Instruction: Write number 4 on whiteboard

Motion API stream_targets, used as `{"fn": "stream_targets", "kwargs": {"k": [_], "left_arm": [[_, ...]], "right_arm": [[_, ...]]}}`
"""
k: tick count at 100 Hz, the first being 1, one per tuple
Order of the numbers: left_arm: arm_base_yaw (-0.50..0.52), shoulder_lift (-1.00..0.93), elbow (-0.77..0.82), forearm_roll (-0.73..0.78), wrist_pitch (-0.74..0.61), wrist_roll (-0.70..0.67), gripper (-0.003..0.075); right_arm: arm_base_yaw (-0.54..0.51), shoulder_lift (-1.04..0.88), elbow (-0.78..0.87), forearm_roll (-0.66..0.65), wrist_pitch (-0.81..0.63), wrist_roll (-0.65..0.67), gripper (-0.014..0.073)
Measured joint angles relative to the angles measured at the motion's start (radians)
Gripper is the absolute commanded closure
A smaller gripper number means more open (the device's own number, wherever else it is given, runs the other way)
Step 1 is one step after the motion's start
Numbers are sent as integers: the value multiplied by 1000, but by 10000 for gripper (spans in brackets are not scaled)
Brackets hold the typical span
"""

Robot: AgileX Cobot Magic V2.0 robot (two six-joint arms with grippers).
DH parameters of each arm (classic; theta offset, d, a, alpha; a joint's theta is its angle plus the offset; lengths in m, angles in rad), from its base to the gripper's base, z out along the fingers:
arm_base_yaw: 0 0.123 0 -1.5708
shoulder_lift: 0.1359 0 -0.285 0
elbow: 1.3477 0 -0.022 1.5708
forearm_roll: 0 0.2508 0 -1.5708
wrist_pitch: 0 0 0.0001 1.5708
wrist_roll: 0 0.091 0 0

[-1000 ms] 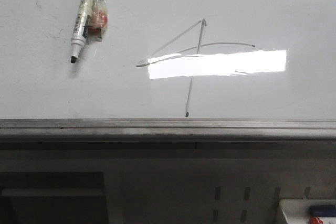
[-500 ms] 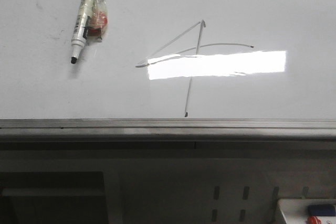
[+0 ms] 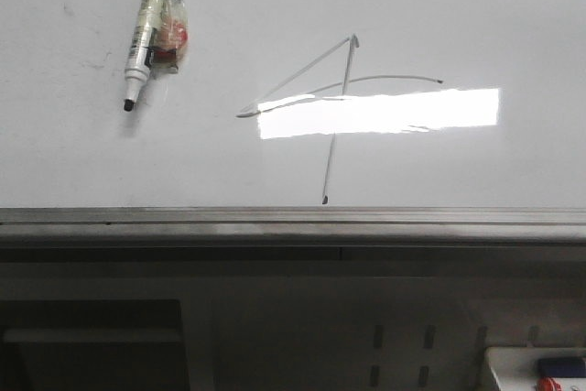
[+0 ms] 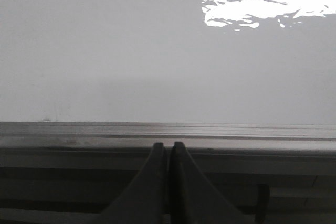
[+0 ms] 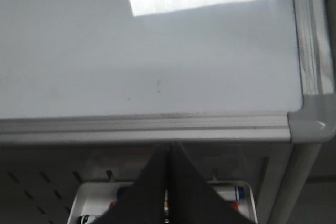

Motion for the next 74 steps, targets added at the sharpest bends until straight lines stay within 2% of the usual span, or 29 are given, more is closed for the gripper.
{"fn": "stream_targets", "kwargs": {"k": [74], "left_arm": [[0,0,0,0,0,0,741]], "right_arm": [[0,-44,-2,1,14,-21,659]]}}
